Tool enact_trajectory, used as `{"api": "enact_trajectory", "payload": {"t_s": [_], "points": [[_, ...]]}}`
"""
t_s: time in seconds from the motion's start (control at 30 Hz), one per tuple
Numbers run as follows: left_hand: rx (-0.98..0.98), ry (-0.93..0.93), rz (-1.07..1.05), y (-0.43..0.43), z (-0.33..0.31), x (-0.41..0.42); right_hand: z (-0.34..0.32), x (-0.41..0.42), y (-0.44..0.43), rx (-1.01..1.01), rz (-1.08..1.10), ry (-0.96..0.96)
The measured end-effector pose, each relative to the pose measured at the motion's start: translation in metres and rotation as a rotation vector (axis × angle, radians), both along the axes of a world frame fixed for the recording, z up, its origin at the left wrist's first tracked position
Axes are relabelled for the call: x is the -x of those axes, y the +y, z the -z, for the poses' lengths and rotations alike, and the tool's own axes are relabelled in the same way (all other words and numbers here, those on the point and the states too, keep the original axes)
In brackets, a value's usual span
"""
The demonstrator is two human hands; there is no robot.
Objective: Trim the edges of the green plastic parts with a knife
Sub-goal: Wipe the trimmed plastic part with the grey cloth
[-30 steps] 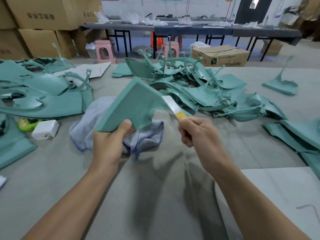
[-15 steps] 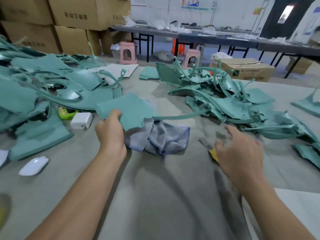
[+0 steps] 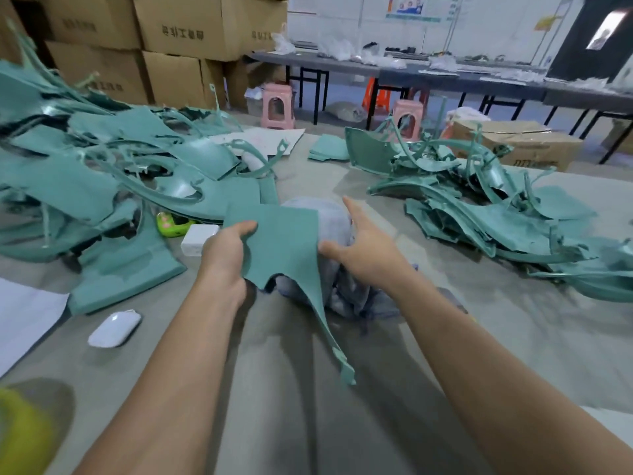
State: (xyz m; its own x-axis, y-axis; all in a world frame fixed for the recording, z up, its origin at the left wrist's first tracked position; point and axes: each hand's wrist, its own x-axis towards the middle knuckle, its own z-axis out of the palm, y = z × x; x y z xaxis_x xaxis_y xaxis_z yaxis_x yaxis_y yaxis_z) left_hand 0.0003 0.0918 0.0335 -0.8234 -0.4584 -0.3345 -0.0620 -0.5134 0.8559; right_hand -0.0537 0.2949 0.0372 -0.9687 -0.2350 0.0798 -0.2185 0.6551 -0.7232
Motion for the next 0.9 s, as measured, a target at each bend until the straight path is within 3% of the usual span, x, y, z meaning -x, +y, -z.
{"api": "enact_trajectory", "payload": {"t_s": [0.13, 0.3, 0.4, 0.5, 0.6, 0.67, 0.73, 0.9], "points": [[0.032, -0.016, 0.01, -0.004, 0.005, 0.005, 0.014, 0.011, 0.0, 0.044, -0.064, 0.011], [0.071, -0.026, -0.008, -0.003, 0.005, 0.006, -0.008, 0.003, 0.033, 0.435, 0.344, 0.237], [0.222, -0.007, -0.016, -0.001, 0.005, 0.005, -0.046, -0.014, 0.061, 0.6, 0.342, 0.361], [0.219, 0.025, 0.194, 0.023, 0.008, 0.0, -0.071, -0.04, 0.065, 0.464, 0.114, 0.381], [0.0, 0.038, 0.403, 0.047, 0.008, -0.002, -0.047, -0.06, 0.042, 0.211, -0.059, 0.401], [-0.163, 0.1, 0.561, 0.052, 0.008, -0.005, -0.02, -0.071, 0.022, 0.033, -0.186, 0.25], [-0.288, 0.139, 0.638, 0.051, 0.01, -0.006, -0.002, -0.072, 0.013, -0.026, -0.188, 0.118], [-0.376, 0.183, 0.66, 0.051, 0.014, -0.007, 0.005, -0.061, 0.005, -0.038, -0.135, 0.224]]}}
